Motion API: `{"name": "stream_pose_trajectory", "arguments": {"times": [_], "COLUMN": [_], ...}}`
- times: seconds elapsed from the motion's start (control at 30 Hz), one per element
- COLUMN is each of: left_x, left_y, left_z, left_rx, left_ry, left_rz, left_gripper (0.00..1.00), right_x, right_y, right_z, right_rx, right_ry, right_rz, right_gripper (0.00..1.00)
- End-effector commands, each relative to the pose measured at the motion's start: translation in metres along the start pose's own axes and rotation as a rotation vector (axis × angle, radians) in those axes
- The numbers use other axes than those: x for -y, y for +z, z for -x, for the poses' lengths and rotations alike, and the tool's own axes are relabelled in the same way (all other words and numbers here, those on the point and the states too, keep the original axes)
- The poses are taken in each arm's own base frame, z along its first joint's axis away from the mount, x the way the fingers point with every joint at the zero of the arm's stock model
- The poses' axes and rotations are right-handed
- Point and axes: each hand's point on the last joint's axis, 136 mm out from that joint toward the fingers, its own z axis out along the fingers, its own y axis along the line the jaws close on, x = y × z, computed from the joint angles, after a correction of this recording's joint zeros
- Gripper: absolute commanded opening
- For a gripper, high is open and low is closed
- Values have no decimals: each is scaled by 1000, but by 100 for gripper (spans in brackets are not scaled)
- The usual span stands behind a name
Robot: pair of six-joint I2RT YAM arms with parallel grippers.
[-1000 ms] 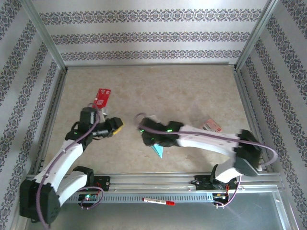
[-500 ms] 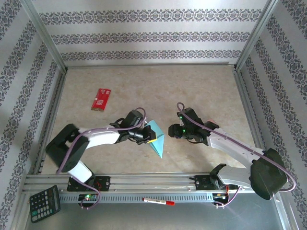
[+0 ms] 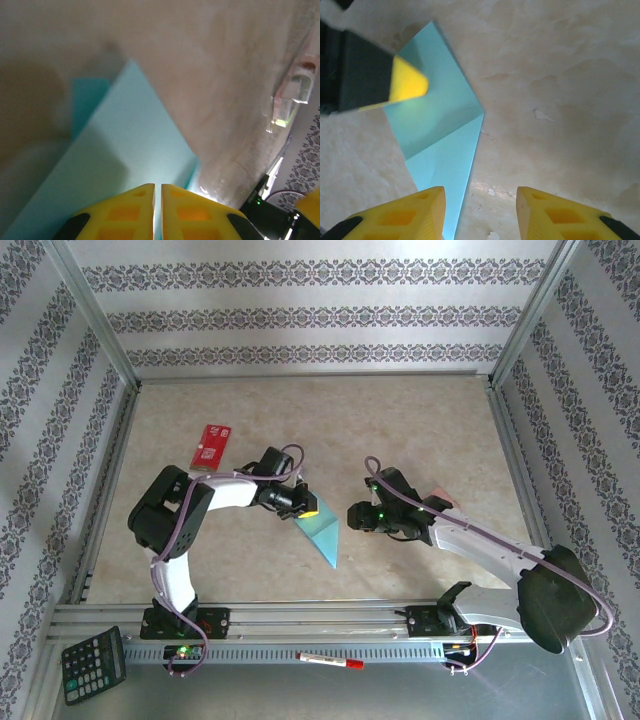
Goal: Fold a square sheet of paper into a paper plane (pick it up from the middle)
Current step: Move the wing at the center of the table.
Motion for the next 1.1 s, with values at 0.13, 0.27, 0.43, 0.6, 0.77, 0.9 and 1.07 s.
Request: {"name": "stream_pose_trajectory", "arguments": {"times": [0.13, 0.27, 0.43, 0.6, 0.77, 0.9, 1.07], "left_x": [12, 41, 25, 12, 11, 10, 16], "left_y": [-5, -37, -54, -48, -26, -11, 7], "left_z": [31, 26, -21, -27, -13, 5, 24], "left_rx": [-23, 64, 108, 103, 59, 33, -18], "left_ry": [136, 172, 48, 3, 5, 32, 47], "left_rz": [14, -23, 49, 95, 85, 97, 83], "left_gripper": [17, 25, 30, 23, 15, 12, 12], "right_x": [-21, -4, -5, -10, -16, -16, -31], "right_y": [6, 6, 14, 34, 53, 65, 80], "right_z": [-12, -12, 6, 27, 15, -3, -27], "right_rx": [-24, 7, 62, 54, -6, -31, -56], "right_ry": [-22, 33, 93, 119, 150, 180, 185], "right_rz": [58, 18, 79, 105, 120, 105, 100], "right_gripper": [42, 42, 43, 42, 38, 33, 27]}}
